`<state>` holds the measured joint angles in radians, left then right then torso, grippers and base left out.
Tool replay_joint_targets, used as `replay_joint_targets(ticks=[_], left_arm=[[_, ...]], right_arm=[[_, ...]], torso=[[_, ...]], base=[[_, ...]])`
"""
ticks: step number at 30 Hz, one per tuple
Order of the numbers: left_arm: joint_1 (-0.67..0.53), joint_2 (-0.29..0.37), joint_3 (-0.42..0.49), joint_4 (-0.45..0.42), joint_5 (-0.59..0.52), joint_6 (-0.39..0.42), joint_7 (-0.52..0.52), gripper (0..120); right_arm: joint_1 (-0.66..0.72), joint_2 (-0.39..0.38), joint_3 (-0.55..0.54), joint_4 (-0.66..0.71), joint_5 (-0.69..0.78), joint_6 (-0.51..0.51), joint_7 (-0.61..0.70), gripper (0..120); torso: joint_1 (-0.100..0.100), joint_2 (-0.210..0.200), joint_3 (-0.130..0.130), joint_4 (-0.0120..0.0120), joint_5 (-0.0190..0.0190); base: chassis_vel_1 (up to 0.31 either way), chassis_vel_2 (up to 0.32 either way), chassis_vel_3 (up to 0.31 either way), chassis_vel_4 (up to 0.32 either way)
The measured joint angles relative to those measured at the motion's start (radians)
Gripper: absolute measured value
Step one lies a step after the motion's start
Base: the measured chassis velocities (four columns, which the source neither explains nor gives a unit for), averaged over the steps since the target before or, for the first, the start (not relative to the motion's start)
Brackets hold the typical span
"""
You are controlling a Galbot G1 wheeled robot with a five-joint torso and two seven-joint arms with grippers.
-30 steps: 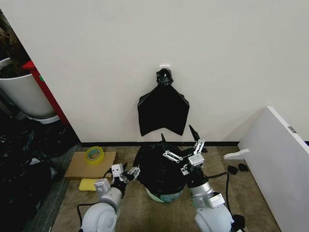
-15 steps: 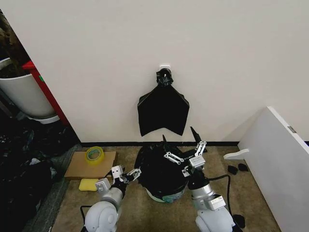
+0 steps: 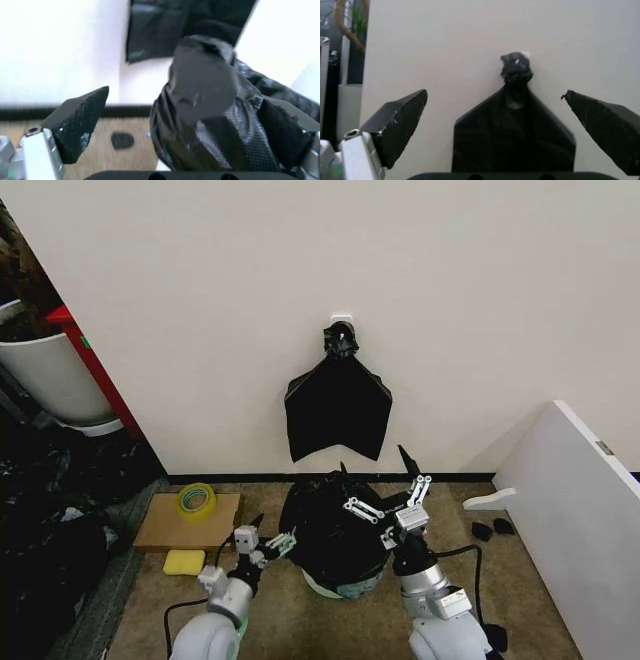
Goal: Place the garbage bag over the trash bin.
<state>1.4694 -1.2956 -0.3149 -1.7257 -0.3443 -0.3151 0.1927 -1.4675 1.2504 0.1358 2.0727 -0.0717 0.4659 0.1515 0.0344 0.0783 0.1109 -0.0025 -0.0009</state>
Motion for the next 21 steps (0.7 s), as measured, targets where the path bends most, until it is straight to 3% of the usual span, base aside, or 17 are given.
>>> replay_joint_targets(ticks=[3, 6, 14, 16, 21], left_arm=[[0.006, -0.008, -0.002, 0.029, 0.044, -0.134, 0.084, 100], [-0.003, -0.015, -0.003, 0.054, 0.002, -0.17, 0.159, 100], [-0.037, -0.027, -0.014, 0.098, -0.213, -0.164, 0.268, 100], [-0.053, -0.026, -0.021, 0.115, -0.301, -0.137, 0.295, 100], [-0.062, -0.023, -0.025, 0.117, -0.396, -0.072, 0.293, 100]], right_arm=[[-0.001, 0.001, -0.012, -0.014, -0.013, 0.005, 0.001, 100], [0.002, 0.003, -0.025, -0.024, -0.019, 0.005, 0.001, 100], [-0.003, -0.011, -0.052, -0.056, -0.047, 0.004, 0.005, 100], [-0.013, -0.032, -0.061, -0.074, -0.077, 0.004, 0.01, 100], [-0.024, -0.065, -0.076, -0.118, -0.162, -0.023, 0.05, 100]], torso=[[0.0, 0.0, 0.0, 0.0001, 0.0003], [0.0, 0.0, 0.0, 0.0, 0.0003], [0.0, 0.0, 0.0, 0.0, 0.0003], [0.0, 0.0, 0.0, 0.0, 0.0002], [0.0, 0.0, 0.0, 0.0, 0.0002]], base=[[0.0, 0.0, 0.0, 0.0], [0.0, 0.0, 0.0, 0.0], [0.0, 0.0, 0.0, 0.0], [0.0, 0.0, 0.0, 0.0], [0.0, 0.0, 0.0, 0.0]])
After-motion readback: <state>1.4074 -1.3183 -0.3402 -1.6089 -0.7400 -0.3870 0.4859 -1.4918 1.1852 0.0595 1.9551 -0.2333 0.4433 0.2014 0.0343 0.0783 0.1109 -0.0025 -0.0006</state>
